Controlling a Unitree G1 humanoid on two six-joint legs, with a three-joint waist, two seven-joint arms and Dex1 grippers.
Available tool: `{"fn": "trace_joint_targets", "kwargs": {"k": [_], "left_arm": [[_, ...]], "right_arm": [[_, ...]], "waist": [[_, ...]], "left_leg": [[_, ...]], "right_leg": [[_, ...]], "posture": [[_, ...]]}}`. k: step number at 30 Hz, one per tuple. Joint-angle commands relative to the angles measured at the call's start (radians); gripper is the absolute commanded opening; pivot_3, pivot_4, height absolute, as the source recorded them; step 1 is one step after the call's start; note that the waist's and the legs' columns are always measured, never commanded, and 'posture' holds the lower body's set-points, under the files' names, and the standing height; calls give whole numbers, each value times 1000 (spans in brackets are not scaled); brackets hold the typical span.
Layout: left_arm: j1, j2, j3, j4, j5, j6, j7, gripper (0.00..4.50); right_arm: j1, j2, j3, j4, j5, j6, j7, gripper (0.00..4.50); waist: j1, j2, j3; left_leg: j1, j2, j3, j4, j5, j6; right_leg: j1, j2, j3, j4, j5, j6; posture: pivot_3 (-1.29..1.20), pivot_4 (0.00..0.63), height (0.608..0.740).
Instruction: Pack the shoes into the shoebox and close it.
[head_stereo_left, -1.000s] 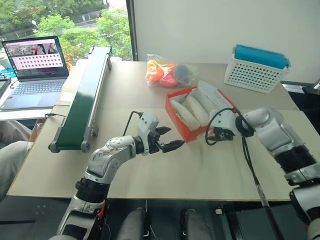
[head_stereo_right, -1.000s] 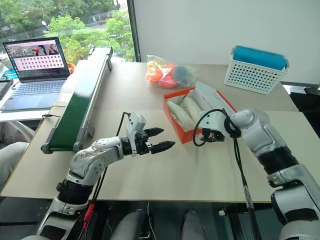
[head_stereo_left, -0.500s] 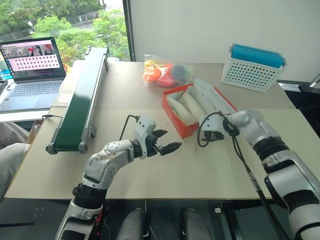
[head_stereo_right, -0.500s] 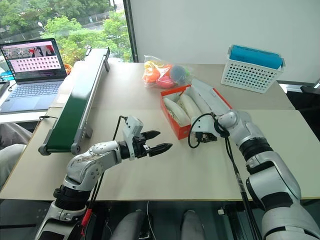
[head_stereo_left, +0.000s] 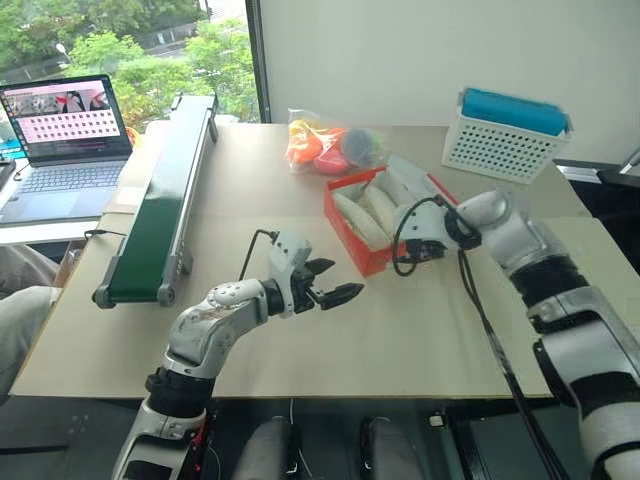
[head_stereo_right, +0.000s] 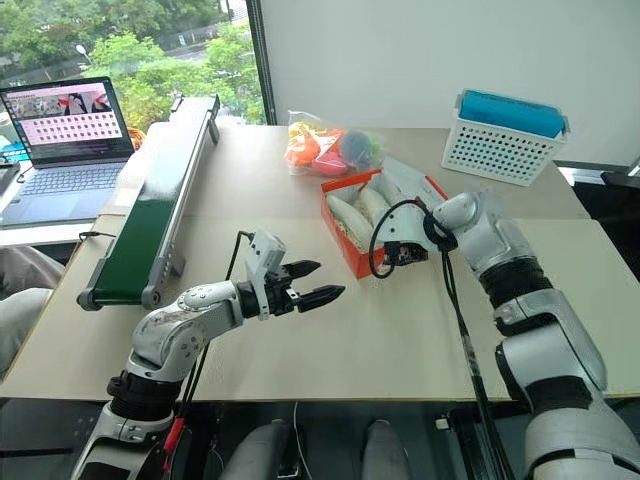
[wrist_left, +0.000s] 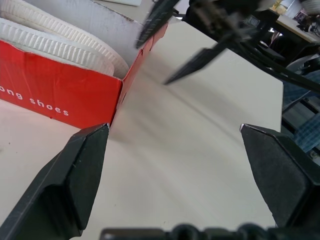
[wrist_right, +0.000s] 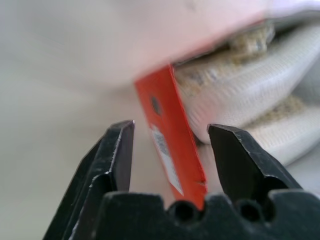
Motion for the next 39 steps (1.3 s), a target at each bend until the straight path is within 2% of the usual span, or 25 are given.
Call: {"fn": "trace_joint_targets", "kwargs": {"k": [1, 7, 11, 15, 18, 19, 21, 24, 28, 33, 36, 39], "left_arm": [[11, 2, 10, -63, -23, 13, 2, 4500], [24, 0, 17, -76, -23, 27, 10, 4500], [16, -2, 21, -67, -21, 26, 12, 4500], [9, -3, 21, -53, -18, 21, 10, 4500], [3, -9, 16, -44, -15, 17, 9, 4500], [1, -10, 15, -42, -14, 16, 9, 4500], [-4, -12, 14, -37, -13, 15, 6, 4500], [-12, -11, 13, -31, -11, 14, 0, 4500], [-20, -7, 14, -21, -8, 10, -6, 4500], [-37, -9, 11, -13, -6, 11, -9, 4500], [-42, -10, 9, -6, -4, 9, -13, 4500], [-44, -11, 7, -5, -3, 8, -14, 4500]], "right_arm": [[-88, 28, -8, 173, -48, -85, -105, 2854], [-82, 90, 18, 355, -100, -164, -153, 2854], [-80, 105, 0, 378, -89, -179, -109, 2854], [-68, 102, -11, 348, -73, -191, -51, 2025], [-59, 108, -19, 315, -67, -184, -28, 825], [-57, 111, -21, 304, -66, -178, -23, 662], [-43, 113, -25, 255, -56, -164, 9, 24], [24, 105, -28, 72, -19, -110, 106, 24], [137, 106, -31, -198, 15, 8, 163, 24], [280, 145, -14, -573, 50, 234, 221, 24], [303, 161, -11, -648, 41, 311, 218, 24], [295, 185, -15, -614, 4, 340, 155, 24]], "waist": [[-2, 0, 0], [-5, 0, 0], [-4, 0, 0], [-4, 0, 0], [-4, 0, 0], [-4, 0, 0], [-5, 0, 0], [-5, 0, 0], [-10, 0, 0], [-9, 0, 0], [-6, 0, 0], [-2, 0, 0]], "left_leg": [[0, 0, 0, 0, 0, 0], [0, 0, 0, 0, 0, -1], [0, 0, 0, 0, 1, -1], [0, 0, 0, 0, 1, -1], [0, 0, 0, 0, 1, -1], [0, 0, 0, 0, 1, -1], [0, 0, 0, 0, 1, -1], [0, 1, 0, 0, 1, -1], [0, 1, 0, 0, 1, -1], [2, 2, -1, 0, 1, -2], [2, 1, -1, 0, 1, -2], [2, 1, -1, 0, 1, -2]], "right_leg": [[0, 0, 0, 0, 0, 0], [1, 1, 0, 0, 0, 0], [1, 1, 0, 1, 0, 0], [1, 1, 0, 0, 0, 0], [1, 1, 0, 0, 0, 0], [1, 1, 0, 0, 0, 0], [1, 1, 0, 1, 0, 0], [1, 1, 0, 1, 0, 0], [1, 2, 0, 0, 0, 0], [1, 2, 0, 2, 0, 0], [1, 2, 0, 2, 0, 0], [1, 1, 0, 2, 0, 0]], "posture": [[0, 150, 699], [0, 150, 699], [0, 150, 699], [0, 150, 699], [0, 150, 699], [0, 150, 699], [0, 150, 699], [0, 150, 699], [0, 150, 699], [0, 150, 699], [0, 150, 699], [0, 150, 699]]}}
